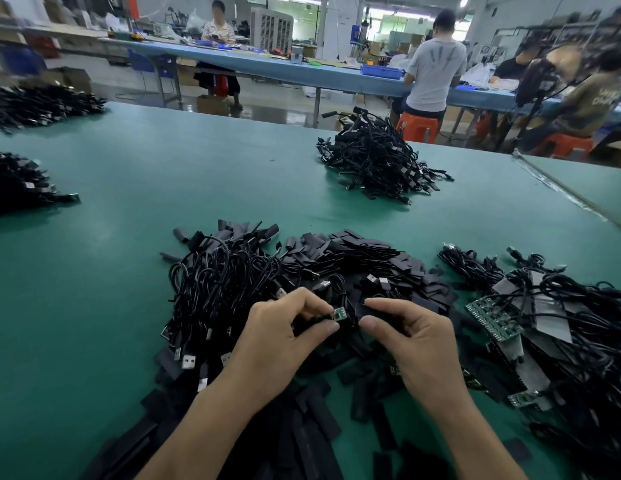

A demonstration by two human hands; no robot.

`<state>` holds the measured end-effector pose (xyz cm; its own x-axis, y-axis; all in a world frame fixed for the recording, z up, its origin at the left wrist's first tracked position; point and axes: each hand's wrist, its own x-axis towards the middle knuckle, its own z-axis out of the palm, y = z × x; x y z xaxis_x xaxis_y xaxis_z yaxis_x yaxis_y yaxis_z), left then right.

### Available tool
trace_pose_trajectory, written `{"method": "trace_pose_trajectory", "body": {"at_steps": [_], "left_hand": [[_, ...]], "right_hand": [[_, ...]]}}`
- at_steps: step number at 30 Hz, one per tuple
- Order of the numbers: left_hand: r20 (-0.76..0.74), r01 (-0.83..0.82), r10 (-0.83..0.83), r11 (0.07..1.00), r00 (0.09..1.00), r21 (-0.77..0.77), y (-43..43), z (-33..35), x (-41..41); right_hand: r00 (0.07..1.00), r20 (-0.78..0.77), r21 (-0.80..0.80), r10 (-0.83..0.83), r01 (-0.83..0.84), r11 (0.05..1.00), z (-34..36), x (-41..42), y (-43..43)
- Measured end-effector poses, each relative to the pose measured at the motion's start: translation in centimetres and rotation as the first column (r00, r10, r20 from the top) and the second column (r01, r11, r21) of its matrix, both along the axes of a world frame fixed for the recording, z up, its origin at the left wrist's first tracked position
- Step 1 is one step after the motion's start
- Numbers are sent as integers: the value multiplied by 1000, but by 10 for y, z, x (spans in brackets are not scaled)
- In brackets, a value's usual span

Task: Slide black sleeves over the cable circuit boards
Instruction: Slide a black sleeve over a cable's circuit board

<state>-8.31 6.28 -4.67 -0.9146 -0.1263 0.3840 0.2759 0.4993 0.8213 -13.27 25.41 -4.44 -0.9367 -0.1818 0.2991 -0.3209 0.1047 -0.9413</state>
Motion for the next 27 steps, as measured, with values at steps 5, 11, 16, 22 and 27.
{"method": "trace_pose_trajectory", "body": {"at_steps": [5,11,16,22,27], "left_hand": [[-22,5,-4,998,1000,62,0,-2,0],[-129,-96,117,982,985,161,0,-2,-3],[-159,-131,170,965,973,227,1,-2,-4],[-129,-169,199,963,972,208,0,-2,-3],[-119,-152,188,954,975,258,2,3,-2]], "right_hand": [[998,32,41,44,-45,998,-3,1,-2],[997,-29,500,65,-41,865,-12,3,-1],[945,-322,729,61,206,652,-10,9,-23],[934,-345,786,88,237,570,-10,13,-33],[944,-331,643,-17,239,728,-12,12,-32]]}}
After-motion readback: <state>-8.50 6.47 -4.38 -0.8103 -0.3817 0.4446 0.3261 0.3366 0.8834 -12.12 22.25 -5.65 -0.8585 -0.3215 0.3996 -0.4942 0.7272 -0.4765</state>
